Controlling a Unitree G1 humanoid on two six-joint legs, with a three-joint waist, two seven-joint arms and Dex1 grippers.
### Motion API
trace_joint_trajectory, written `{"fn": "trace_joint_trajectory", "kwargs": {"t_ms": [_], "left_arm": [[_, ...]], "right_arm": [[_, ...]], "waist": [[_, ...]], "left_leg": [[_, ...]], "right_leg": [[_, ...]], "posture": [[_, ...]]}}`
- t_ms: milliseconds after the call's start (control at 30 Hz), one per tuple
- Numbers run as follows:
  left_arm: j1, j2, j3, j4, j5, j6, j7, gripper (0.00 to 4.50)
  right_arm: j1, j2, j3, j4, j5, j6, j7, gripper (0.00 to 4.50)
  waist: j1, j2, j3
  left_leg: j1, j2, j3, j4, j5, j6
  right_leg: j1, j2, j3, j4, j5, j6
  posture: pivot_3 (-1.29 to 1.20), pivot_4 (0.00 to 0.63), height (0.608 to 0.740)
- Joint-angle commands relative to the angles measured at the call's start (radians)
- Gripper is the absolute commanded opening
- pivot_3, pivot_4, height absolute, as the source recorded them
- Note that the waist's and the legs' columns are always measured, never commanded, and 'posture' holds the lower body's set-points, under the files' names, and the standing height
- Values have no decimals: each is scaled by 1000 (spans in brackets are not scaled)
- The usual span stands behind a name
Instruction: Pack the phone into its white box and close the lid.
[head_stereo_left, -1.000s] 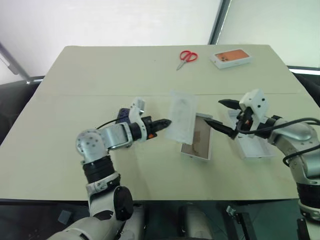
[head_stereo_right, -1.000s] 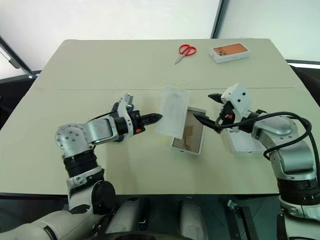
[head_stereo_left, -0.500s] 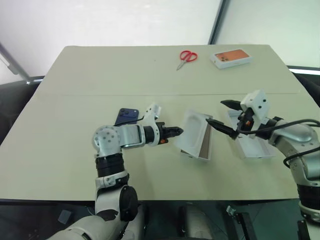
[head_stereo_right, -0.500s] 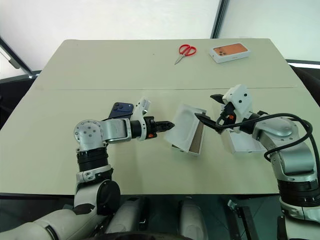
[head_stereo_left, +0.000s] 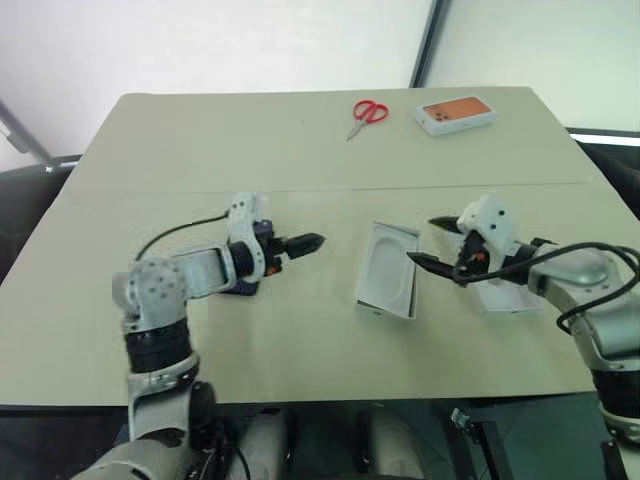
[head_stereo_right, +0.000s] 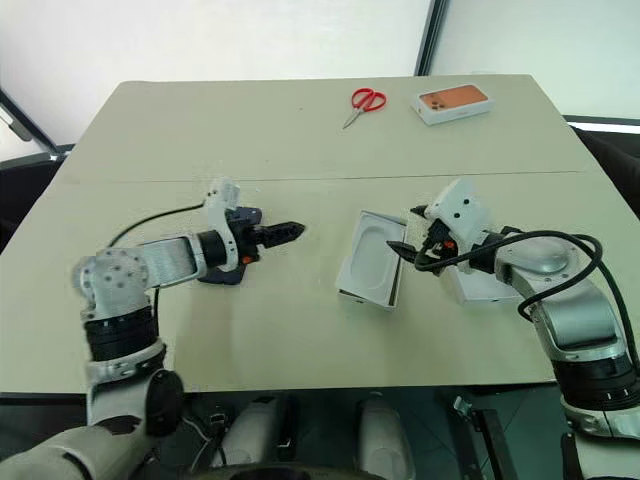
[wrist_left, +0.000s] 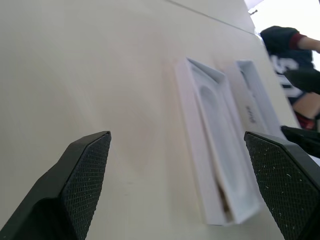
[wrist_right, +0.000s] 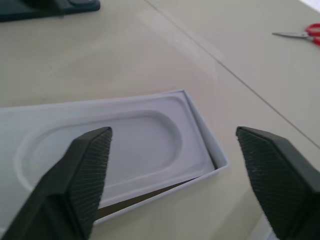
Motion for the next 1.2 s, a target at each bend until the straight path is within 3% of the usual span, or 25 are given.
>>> {"fn": "trace_joint_trajectory", "kwargs": {"t_ms": [33, 167, 467, 967, 1200], "left_arm": [[84, 127, -121, -97, 104, -249, -173, 4500], [200, 321, -287, -132, 291, -545, -360, 4500], [335, 415, -296, -142, 334, -827, -587, 4500], [404, 428, -266, -180, 314, -852, -646, 4500], [406, 423, -271, -179, 320, -852, -639, 4500]], "right_arm": [[-65, -9, 56, -18, -39, 62, -14, 2260], [-129, 35, 139, 26, -103, 112, -68, 172], [-219, 134, 267, 171, -256, 108, -150, 172], [-259, 160, 303, 260, -405, -11, -178, 172], [-179, 78, 266, 110, -339, -179, 0, 172]], "waist": [[-1, 0, 0], [-6, 0, 0], [-5, 1, 0], [-7, 1, 0], [-5, 1, 0]], "left_leg": [[0, 0, 0, 0, 0, 0], [0, 1, 0, -1, 0, 0], [-1, 0, 0, -1, -1, 1], [-1, 0, 0, -1, -4, 7], [-1, 1, 0, -1, -4, 8]], "right_leg": [[0, 0, 0, 0, 0, 0], [-1, 0, 0, 0, 0, -1], [-1, -1, 0, -2, 0, -1], [-1, 0, 0, -1, 0, 0], [-1, 0, 0, -1, 0, 0]], "posture": [[0, 150, 697], [0, 150, 697], [0, 150, 697], [0, 150, 697], [0, 150, 697]]}}
